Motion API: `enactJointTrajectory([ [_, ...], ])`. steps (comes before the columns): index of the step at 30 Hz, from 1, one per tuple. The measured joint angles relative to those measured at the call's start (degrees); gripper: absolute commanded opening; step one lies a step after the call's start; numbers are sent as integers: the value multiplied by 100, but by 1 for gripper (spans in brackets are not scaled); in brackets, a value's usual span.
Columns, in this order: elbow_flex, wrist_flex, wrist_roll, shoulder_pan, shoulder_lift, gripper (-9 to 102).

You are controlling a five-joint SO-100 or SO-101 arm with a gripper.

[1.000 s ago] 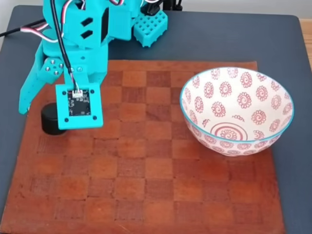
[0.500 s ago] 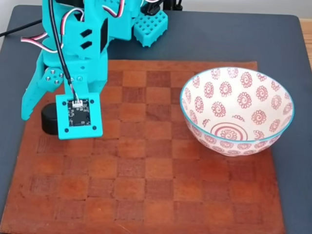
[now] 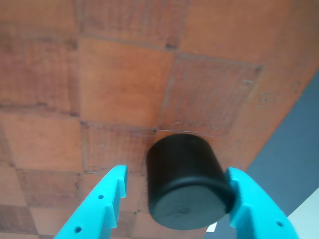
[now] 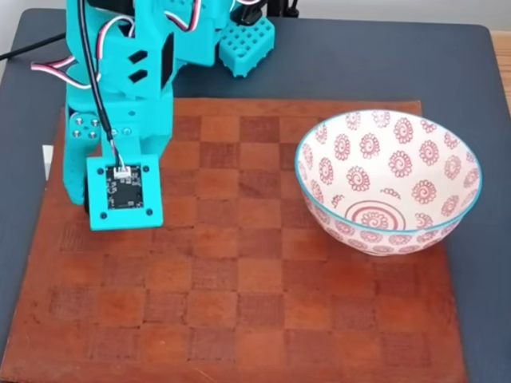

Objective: Grasp a black cylinder and put it in a bowl.

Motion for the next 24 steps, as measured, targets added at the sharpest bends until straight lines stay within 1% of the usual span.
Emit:
enactJointTrajectory([
  [9,0,9,0,0,0,13],
  [12,-79,123,0,0,0,13],
  [17,-510,729,26,-35,97,13],
  [24,-624,1283,0,-237,914,13],
])
